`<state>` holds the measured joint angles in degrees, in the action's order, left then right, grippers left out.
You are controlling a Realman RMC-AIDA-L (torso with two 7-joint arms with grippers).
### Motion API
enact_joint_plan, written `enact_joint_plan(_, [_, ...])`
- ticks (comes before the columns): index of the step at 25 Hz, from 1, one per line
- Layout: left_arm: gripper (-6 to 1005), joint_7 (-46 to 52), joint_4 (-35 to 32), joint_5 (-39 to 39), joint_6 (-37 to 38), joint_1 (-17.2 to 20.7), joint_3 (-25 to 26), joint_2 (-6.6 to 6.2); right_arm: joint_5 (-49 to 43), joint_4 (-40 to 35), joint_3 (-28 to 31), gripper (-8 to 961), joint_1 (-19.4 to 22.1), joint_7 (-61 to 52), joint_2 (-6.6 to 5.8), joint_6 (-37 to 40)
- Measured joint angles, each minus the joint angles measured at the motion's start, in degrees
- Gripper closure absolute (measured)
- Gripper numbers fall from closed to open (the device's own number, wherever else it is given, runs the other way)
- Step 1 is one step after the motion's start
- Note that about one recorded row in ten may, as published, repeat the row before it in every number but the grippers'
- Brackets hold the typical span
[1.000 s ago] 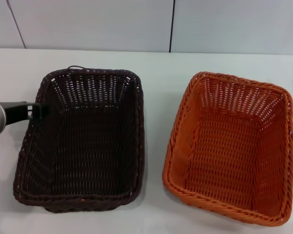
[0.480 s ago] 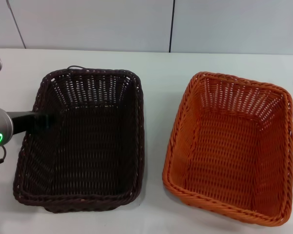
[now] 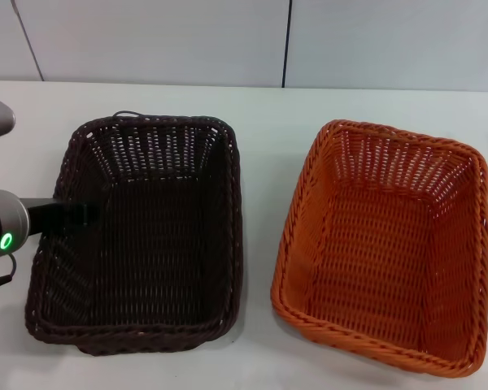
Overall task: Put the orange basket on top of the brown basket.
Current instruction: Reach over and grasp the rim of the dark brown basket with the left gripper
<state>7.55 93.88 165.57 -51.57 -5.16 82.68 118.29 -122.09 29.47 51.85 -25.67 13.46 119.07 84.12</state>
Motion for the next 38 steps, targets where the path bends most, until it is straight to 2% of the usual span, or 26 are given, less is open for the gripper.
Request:
enact_joint_plan(7, [509, 0.2, 0.5, 0.0, -0.3, 0.0, -0.7, -0.15, 0.0, 0.2, 0.0, 317, 0.0, 0.0, -0.06, 0.0])
enact_joint_plan(19, [693, -1.3, 2.8, -0.2, -2.3, -0.2, -0.1, -0.33, 0.0, 0.3, 0.0, 317, 0.0, 0.0, -0.07, 0.0])
enact_joint_plan(22, [794, -1.7, 2.6, -0.2, -2.7, -0.6, 0.5, -0.34, 0.0, 0.3, 0.0, 317, 0.0, 0.0, -0.07, 0.4])
enact_joint_plan(29, [795, -5.4, 2.3, -0.6, -2.7, -1.1, 2.2, -0.35, 0.0, 0.3, 0.0, 318, 0.2, 0.0, -0.01, 1.2])
enact_joint_plan(32, [796, -10.3, 1.9, -2.9, -3.1, -2.0, 4.6, -0.40, 0.0, 0.3, 0.0, 318, 0.4, 0.0, 0.08, 1.4])
enact_joint_plan(34, [796, -16.5, 0.4, -6.8, -4.5, -3.8, 8.6, -0.42, 0.0, 0.3, 0.0, 318, 0.5, 0.0, 0.10, 1.4])
enact_joint_plan(35, [796, -16.5, 0.4, -6.8, -4.5, -3.8, 8.6, -0.42, 0.1, 0.4, 0.0, 318, 0.7, 0.0, 0.14, 1.6])
enact_joint_plan(38, [796, -35.1, -5.7, -21.4, -10.8, -9.4, 22.3, -0.49, 0.2, 0.4, 0.0, 318, 0.9, 0.0, 0.18, 1.9])
